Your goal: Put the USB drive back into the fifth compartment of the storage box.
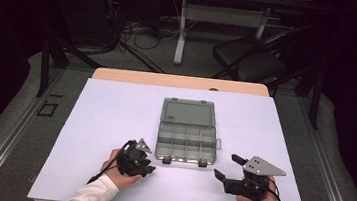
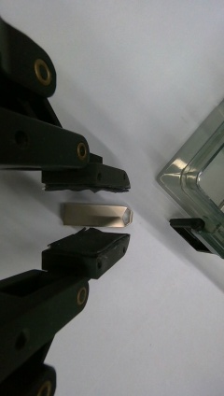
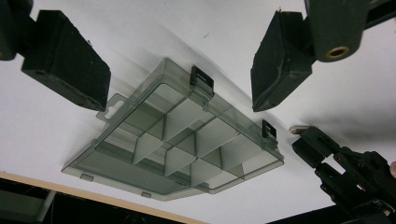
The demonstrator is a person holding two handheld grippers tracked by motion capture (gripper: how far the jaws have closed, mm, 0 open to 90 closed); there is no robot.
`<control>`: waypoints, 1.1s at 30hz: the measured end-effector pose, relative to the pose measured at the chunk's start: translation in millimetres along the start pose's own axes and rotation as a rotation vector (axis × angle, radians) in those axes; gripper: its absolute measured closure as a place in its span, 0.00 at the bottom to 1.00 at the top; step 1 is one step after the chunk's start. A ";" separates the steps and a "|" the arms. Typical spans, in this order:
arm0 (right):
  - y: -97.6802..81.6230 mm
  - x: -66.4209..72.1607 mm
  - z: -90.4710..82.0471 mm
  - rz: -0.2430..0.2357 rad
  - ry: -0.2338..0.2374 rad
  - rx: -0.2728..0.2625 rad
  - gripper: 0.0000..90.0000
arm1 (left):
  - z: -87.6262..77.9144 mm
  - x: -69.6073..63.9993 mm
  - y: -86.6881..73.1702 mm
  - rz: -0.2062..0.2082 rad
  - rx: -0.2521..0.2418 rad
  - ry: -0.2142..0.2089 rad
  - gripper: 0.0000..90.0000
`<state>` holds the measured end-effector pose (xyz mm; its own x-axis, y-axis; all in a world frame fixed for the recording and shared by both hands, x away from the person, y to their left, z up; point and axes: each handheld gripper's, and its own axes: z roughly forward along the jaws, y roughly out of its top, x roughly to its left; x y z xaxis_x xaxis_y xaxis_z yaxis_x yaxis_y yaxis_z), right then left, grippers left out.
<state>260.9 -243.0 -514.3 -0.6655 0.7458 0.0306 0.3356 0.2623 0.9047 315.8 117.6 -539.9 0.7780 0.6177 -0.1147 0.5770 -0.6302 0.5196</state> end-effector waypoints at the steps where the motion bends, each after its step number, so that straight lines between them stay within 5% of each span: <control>1: 0.0 0.0 0.0 0.000 0.000 0.001 0.22 | 0.2 -0.1 -0.1 0.000 0.003 -0.002 0.76; 33: -1.0 -0.6 1.4 -0.004 0.006 0.014 0.22 | 2.2 -10.0 0.3 0.060 0.027 0.051 0.87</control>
<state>261.9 -242.8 -515.8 -0.6711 0.7408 0.0299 0.3422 0.2738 0.8988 308.8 110.2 -540.5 0.7978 0.6016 -0.0401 0.5369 -0.6786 0.5013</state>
